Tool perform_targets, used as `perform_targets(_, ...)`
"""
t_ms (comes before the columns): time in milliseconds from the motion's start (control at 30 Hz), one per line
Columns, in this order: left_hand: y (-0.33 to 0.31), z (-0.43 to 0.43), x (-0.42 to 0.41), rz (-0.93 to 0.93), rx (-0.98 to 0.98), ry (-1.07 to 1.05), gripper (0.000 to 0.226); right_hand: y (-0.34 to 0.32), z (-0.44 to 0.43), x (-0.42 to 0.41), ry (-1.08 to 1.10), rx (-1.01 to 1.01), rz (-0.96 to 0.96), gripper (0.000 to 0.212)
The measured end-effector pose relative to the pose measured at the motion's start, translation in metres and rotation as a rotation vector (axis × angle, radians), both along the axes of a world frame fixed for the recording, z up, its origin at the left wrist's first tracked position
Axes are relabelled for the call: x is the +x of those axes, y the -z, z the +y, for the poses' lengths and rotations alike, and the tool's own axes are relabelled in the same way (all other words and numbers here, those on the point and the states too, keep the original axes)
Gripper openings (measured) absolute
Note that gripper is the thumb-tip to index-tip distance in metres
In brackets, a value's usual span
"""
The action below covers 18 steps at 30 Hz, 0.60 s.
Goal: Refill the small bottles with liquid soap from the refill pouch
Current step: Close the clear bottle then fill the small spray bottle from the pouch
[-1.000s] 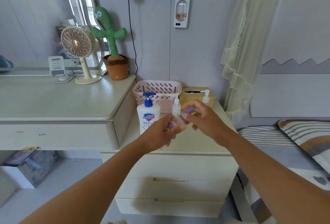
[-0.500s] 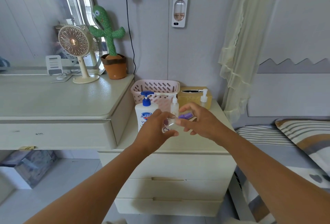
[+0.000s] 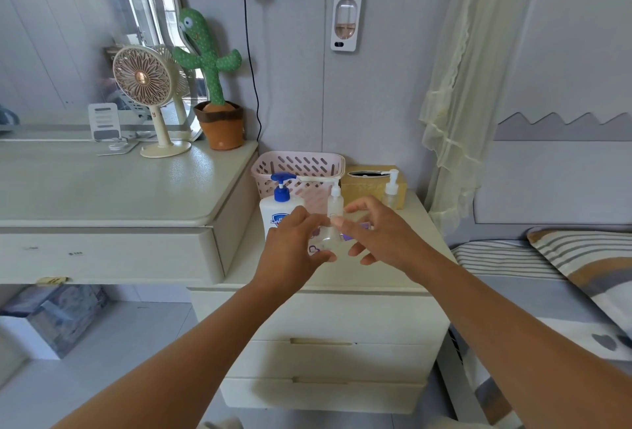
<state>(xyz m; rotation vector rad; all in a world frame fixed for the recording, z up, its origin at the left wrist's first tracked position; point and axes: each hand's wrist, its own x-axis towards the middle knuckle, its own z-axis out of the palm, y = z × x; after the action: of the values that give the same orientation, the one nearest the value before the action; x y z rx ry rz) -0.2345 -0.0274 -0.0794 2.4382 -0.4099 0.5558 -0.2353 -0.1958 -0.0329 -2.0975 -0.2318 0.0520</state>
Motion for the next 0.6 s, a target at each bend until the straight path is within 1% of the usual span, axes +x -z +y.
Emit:
perform_targets(67,0.0,-0.001,-0.001,-0.036,0.02,-0.01,0.051,-0.001,0.003,-0.001,0.034,-0.013,0.03,0.044)
perform_targets(133,0.001,0.0,0.0,-0.076,0.049,-0.034,0.051,0.0,0.006,-0.001,0.036,-0.018,0.034,0.039)
perform_targets(267,0.005,0.005,0.002,-0.058,0.083,-0.045,0.051,0.005,0.006,0.0,0.01,-0.061,-0.043,0.017)
perform_targets(333,0.009,0.007,0.003,0.01,0.052,-0.016,0.051,0.01,0.005,0.002,-0.015,-0.122,-0.102,0.01)
perform_targets(400,0.014,0.011,0.005,0.107,0.021,0.001,0.047,0.015,0.002,0.004,-0.036,-0.207,-0.191,0.008)
perform_targets(500,0.02,0.023,0.008,0.245,-0.02,-0.013,0.041,0.017,-0.004,0.007,-0.008,-0.269,-0.325,0.013)
perform_targets(600,0.026,0.032,0.009,0.331,-0.143,-0.026,0.039,0.022,-0.011,0.015,0.065,-0.262,-0.33,0.018)
